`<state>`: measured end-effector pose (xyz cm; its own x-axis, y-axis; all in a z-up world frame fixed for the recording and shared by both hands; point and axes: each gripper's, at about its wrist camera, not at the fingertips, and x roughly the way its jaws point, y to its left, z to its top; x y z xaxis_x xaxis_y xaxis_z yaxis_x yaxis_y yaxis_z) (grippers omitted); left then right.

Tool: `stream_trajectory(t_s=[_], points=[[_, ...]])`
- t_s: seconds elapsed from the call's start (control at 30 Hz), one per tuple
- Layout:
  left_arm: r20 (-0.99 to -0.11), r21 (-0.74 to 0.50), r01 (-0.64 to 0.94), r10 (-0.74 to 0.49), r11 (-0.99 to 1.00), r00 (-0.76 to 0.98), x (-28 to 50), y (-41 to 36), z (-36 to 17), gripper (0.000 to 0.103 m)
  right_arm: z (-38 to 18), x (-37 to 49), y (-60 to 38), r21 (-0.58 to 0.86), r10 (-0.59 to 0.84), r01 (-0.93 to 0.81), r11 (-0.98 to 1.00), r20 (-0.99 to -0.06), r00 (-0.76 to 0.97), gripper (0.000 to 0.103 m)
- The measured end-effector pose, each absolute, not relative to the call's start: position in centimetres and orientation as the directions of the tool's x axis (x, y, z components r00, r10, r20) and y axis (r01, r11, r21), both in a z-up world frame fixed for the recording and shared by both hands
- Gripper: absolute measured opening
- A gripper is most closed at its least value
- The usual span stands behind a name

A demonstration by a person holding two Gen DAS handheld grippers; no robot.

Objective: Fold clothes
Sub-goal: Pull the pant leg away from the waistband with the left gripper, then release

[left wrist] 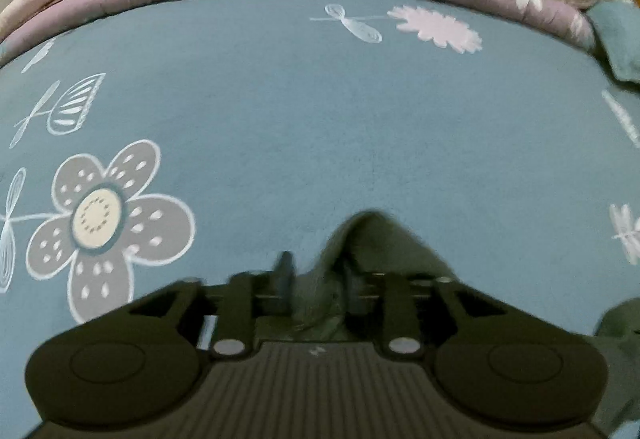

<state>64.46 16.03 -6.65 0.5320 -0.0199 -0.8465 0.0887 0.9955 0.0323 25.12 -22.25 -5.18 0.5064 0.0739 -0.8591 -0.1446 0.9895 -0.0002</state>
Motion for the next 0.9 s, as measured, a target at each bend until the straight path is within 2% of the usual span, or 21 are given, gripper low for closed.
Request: stream_trajectory(t_s=[0.17, 0.3, 0.37, 0.47, 0.57, 0.6, 0.7, 0.9], points=[[-0.825, 0.102, 0.130, 0.011, 0.986, 0.565, 64.3, 14.9, -6.6, 0.047, -5.7, 24.7, -22.3, 0.008, 0.071, -0.129, 0.992, -0.866, 0.494, 0.082], [-0.767, 0.041, 0.113, -0.041, 0.993, 0.640, 61.9, 17.1, -4.4, 0.053, -5.6, 24.7, -22.0, 0.019, 0.082, -0.131, 0.991, -0.864, 0.497, 0.082], [-0.754, -0.057, 0.066, -0.086, 0.996, 0.651, 60.5, 19.2, -4.0, 0.062, -5.3, 24.8, -21.8, 0.024, 0.092, -0.139, 0.990, -0.859, 0.503, 0.082], [-0.728, -0.215, -0.006, -0.156, 0.977, 0.667, 58.4, 22.5, -3.4, 0.062, -5.2, 25.1, -21.4, 0.035, 0.105, -0.145, 0.989, -0.856, 0.506, 0.082], [-0.719, -0.453, -0.078, -0.312, 0.888, 0.620, 57.5, 24.9, -5.5, 0.059, -5.4, 25.6, -20.8, 0.049, 0.122, -0.155, 0.987, -0.857, 0.501, 0.082], [-0.718, -0.495, -0.101, -0.341, 0.863, 0.606, 57.5, 25.3, -6.4, 0.059, -5.4, 25.7, -20.6, 0.050, 0.124, -0.160, 0.986, -0.857, 0.500, 0.082], [-0.724, -0.528, -0.156, -0.347, 0.835, 0.596, 57.8, 25.4, -8.9, 0.058, -5.3, 25.8, -20.0, 0.045, 0.126, -0.169, 0.985, -0.855, 0.502, 0.082], [-0.664, -0.549, -0.162, -0.310, 0.820, 0.680, 59.5, 24.8, -10.0, 0.058, -4.7, 25.1, -20.1, 0.028, 0.098, -0.144, 0.989, -0.854, 0.511, 0.082]])
